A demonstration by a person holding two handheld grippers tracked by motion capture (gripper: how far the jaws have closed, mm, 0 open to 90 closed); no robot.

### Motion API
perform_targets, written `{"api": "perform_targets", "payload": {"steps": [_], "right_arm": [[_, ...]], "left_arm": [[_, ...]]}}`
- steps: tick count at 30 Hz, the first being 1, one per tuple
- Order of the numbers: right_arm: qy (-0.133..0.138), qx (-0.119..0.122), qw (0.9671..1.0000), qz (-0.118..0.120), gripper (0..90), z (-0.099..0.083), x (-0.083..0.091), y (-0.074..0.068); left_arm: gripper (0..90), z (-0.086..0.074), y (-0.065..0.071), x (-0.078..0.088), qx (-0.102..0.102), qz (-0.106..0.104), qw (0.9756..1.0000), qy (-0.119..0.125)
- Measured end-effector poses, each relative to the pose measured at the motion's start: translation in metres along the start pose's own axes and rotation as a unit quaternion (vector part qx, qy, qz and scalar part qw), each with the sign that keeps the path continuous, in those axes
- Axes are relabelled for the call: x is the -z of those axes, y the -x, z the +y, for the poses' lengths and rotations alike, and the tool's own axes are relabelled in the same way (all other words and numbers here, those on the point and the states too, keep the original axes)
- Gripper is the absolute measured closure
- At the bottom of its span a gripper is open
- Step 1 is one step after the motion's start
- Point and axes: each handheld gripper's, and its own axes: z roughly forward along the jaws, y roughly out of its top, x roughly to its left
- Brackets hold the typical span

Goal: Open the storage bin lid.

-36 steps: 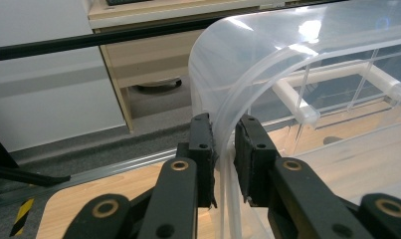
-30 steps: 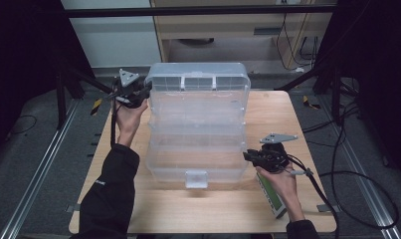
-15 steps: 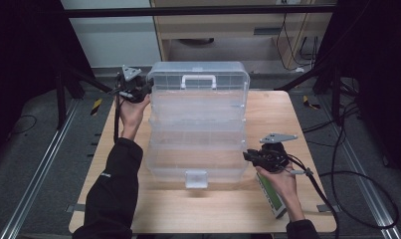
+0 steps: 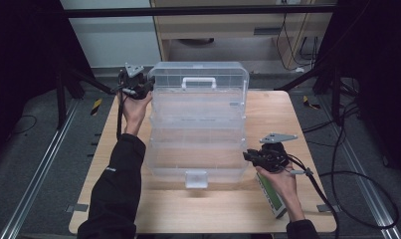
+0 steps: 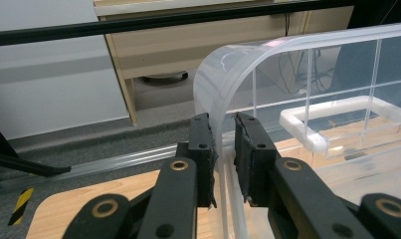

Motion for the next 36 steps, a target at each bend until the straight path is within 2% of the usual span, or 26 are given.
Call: {"api": "perform_targets", "payload": {"steps": [18,26,31,36], "right_arm": [[0.000,0.004,1.0000,-0.005,74.8,0.000,0.000,0.000],[0.000,0.005,1.0000,-0.007,75.0,0.000,0.000,-0.001],[-0.009,0.015,0.9997,-0.017,75.0,0.002,0.000,-0.005],[-0.007,0.015,0.9997,-0.015,75.0,0.001,0.000,-0.005]], "left_arm": [[77.5,-0.003,-0.004,-0.015,0.005,0.003,1.0000,-0.006],[77.3,-0.001,-0.005,-0.019,0.002,0.004,0.9998,-0.017],[77.2,0.000,-0.005,-0.023,0.003,0.005,0.9997,-0.022],[77.0,0.000,-0.005,-0.025,-0.001,0.006,0.9996,-0.026]]}}
